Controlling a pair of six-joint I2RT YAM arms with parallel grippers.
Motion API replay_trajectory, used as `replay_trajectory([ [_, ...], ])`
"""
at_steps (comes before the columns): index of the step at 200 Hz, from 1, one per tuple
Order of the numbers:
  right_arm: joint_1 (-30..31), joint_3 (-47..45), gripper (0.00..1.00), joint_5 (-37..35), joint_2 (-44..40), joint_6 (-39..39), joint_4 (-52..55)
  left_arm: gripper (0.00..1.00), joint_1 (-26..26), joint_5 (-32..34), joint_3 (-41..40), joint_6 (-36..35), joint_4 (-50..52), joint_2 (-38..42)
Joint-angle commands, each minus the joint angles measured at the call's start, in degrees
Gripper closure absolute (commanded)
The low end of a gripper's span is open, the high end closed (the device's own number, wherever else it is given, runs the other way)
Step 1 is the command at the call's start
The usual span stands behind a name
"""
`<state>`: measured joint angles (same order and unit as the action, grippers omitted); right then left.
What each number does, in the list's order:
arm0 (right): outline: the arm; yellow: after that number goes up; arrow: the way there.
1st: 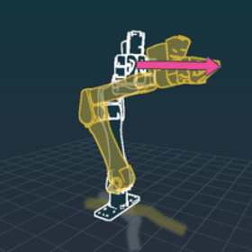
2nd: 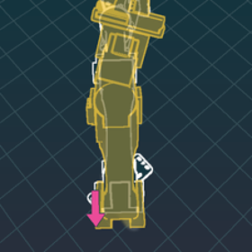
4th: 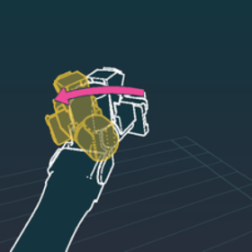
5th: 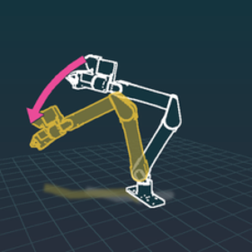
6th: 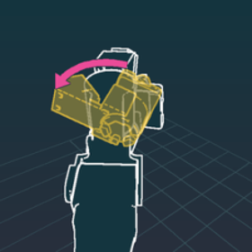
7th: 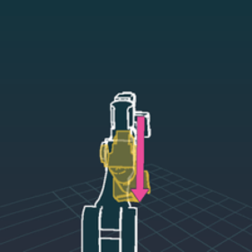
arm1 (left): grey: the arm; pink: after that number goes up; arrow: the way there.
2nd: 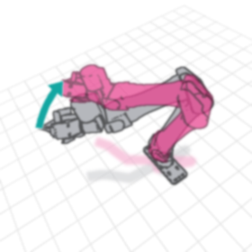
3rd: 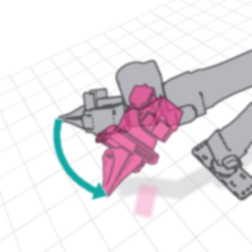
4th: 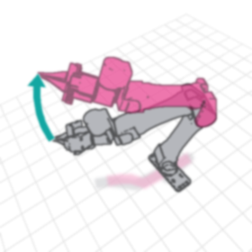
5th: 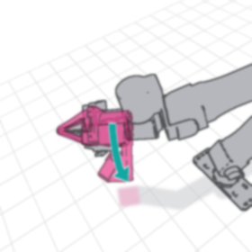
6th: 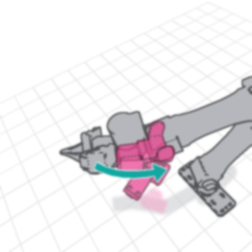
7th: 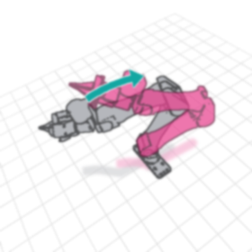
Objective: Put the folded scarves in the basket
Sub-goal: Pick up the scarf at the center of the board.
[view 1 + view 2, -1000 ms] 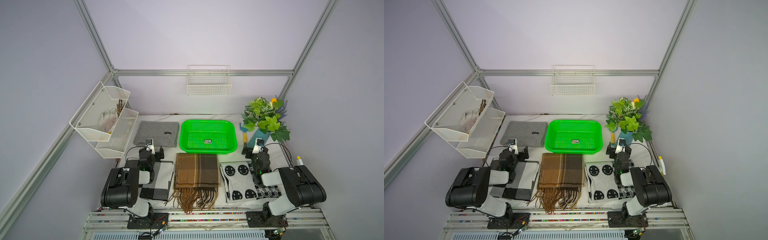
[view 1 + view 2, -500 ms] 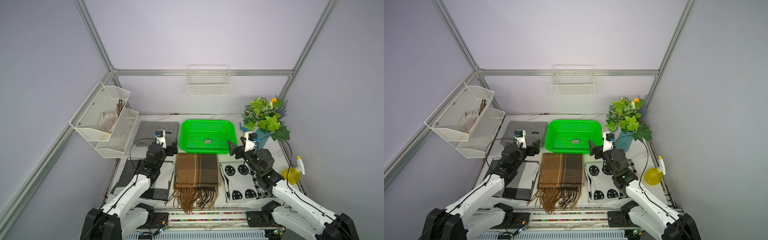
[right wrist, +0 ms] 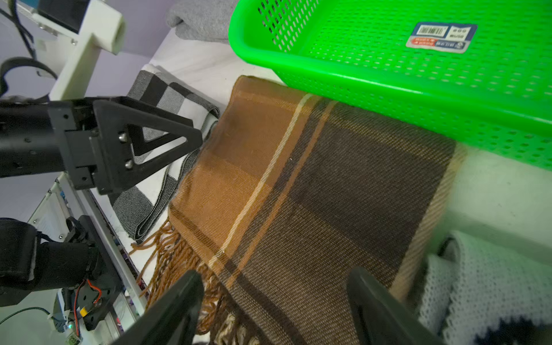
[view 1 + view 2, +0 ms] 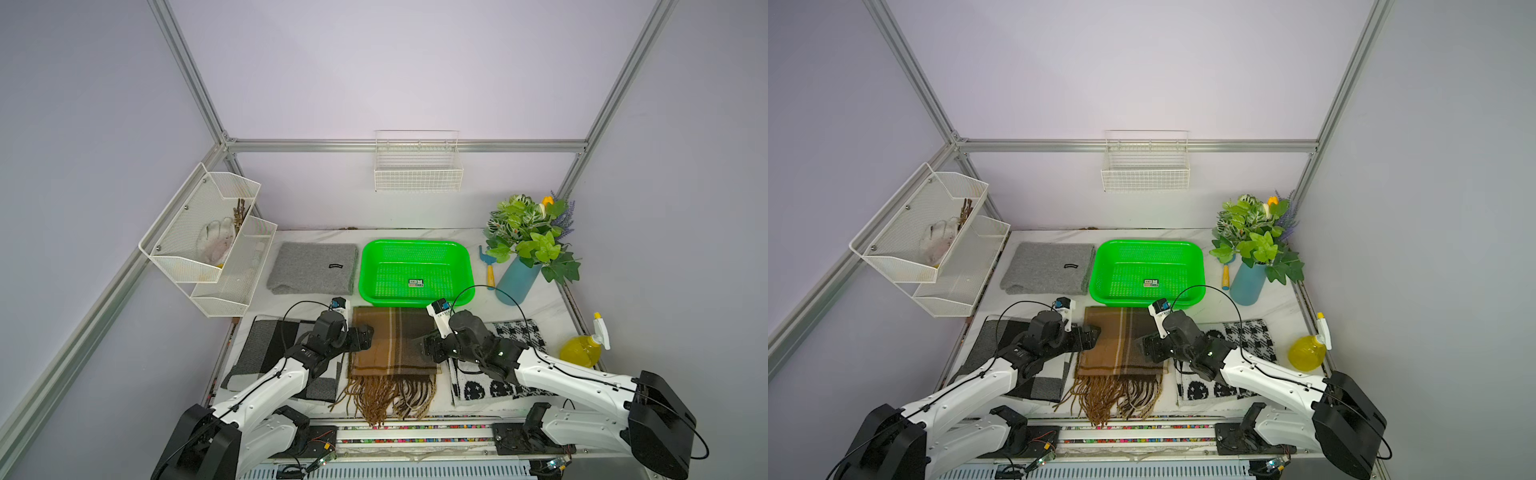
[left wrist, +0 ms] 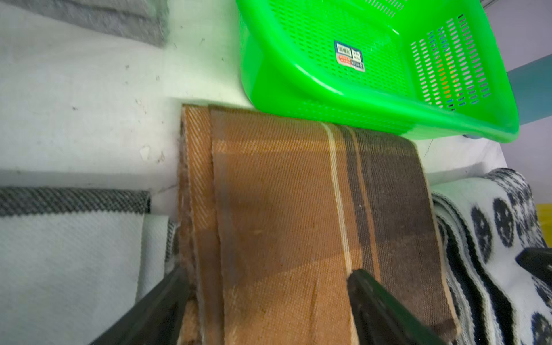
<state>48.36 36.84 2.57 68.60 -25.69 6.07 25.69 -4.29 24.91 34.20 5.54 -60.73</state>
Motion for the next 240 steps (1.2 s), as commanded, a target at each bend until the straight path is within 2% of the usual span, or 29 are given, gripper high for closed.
replay_trajectory([
  [1,0.94,2.11,0.18,-5.8,0.82,-0.93,9.05,0.09,1.06,3.03,-1.05,3.75,1.09,0.65],
  [36,0.87,1.32,0.17,-12.63,2.48,-2.6,10.94,0.0,1.08,3.59,-0.48,2.95,-0.24,-2.95],
  [70,0.34,3.41,0.15,-9.3,7.62,-2.75,9.27,0.03,1.11,3.34,-0.3,3.32,-1.3,-5.65],
  [116,-1.96,7.48,0.13,-9.18,16.61,-3.79,11.47,0.03,1.2,3.66,1.72,2.96,-1.68,-9.78],
  [129,-3.07,6.96,0.12,-7.53,17.65,-4.18,10.62,0.03,1.2,4.81,2.02,2.21,-1.92,-10.91],
  [161,-5.57,5.79,0.12,-3.75,19.02,-4.28,7.79,0.05,1.2,2.15,2.05,1.84,-4.87,-15.76],
  [184,-7.61,5.45,0.13,2.81,22.25,-3.48,3.74,0.07,1.24,2.16,1.94,1.7,-5.33,-15.94],
  [210,-7.43,6.93,0.15,9.92,25.88,-3.3,1.86,0.12,1.2,0.16,1.32,2.33,-6.46,-15.69],
  [223,-6.37,6.5,0.15,10.73,25.97,-3.66,1.21,0.19,1.22,-2.82,0.76,2.49,-7.8,-15.91],
  [240,-6.06,5.26,0.16,11.83,25.04,-3.68,0.8,0.19,1.2,-5.09,-0.58,3.66,-10.35,-16.08],
])
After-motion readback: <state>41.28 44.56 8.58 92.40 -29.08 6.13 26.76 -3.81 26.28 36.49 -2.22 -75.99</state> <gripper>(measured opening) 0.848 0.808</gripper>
